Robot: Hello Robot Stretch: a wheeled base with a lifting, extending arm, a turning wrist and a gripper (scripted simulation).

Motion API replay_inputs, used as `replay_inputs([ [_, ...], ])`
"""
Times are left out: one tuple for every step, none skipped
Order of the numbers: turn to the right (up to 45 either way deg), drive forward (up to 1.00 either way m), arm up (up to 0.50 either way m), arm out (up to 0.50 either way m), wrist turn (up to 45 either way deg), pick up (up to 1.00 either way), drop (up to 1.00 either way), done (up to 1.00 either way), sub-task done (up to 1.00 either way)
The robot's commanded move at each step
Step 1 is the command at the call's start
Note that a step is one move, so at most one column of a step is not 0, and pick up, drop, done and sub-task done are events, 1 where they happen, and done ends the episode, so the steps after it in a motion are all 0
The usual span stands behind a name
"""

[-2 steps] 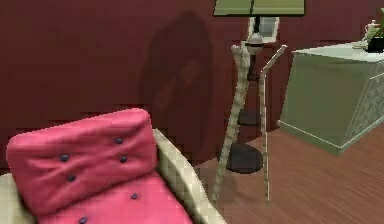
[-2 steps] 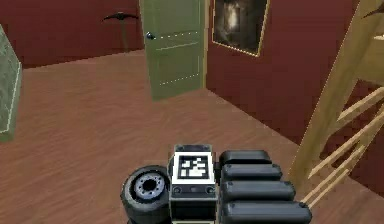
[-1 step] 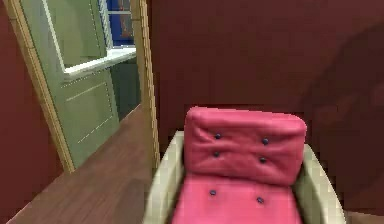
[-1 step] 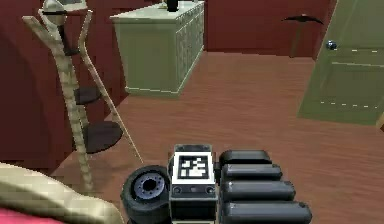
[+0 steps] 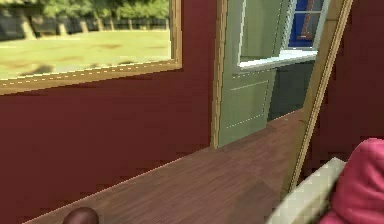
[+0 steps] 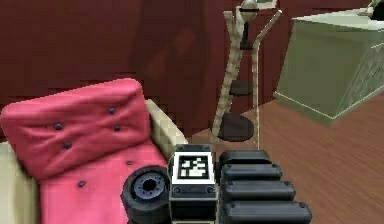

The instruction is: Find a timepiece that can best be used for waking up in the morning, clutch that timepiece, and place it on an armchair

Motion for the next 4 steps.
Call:
replay_inputs([
  [-12.0,0.00,0.00,0.00,0.0,0.00,0.00,0.00,0.00],
  [0.0,0.00,0.00,0.48,0.0,0.00,0.00,0.00,0.00],
  [0.0,0.00,0.00,0.00,45.0,0.00,0.00,0.00,0.00],
  [0.0,0.00,0.00,0.00,30.0,0.00,0.00,0.00,0.00],
])
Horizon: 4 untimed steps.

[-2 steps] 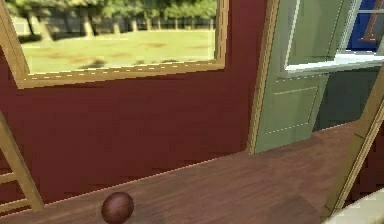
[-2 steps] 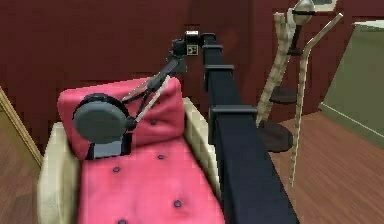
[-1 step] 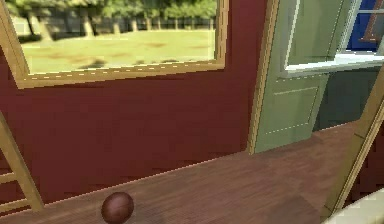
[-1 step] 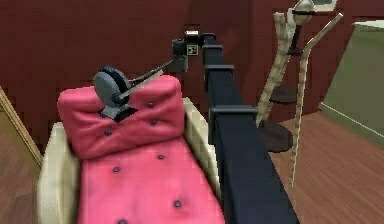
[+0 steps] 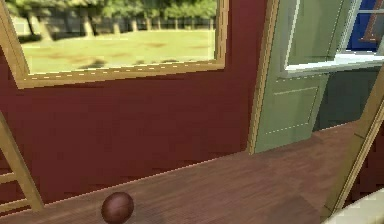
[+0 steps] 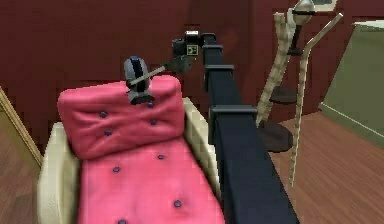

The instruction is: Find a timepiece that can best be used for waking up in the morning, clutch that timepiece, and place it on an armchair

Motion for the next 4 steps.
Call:
replay_inputs([
  [0.0,0.00,-0.38,0.00,0.0,0.00,0.00,0.00,0.00],
  [0.0,0.00,-0.32,0.00,0.0,0.00,0.00,0.00,0.00],
  [0.0,0.00,0.00,0.00,0.0,0.00,1.00,0.00,0.00],
  [0.0,0.00,0.10,0.00,0.0,0.00,0.00,0.00,0.00],
])
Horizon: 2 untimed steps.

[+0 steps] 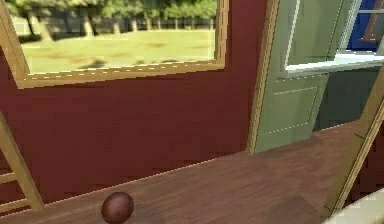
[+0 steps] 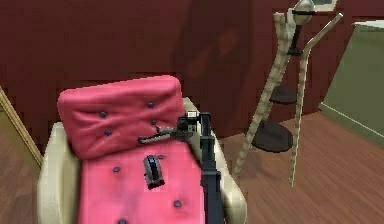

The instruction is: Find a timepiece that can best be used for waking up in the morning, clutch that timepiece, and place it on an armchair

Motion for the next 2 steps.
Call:
replay_inputs([
  [0.0,0.00,0.00,-0.08,0.0,0.00,0.00,0.00,0.00],
  [0.0,0.00,0.00,0.00,0.0,0.00,0.00,1.00,0.00],
])
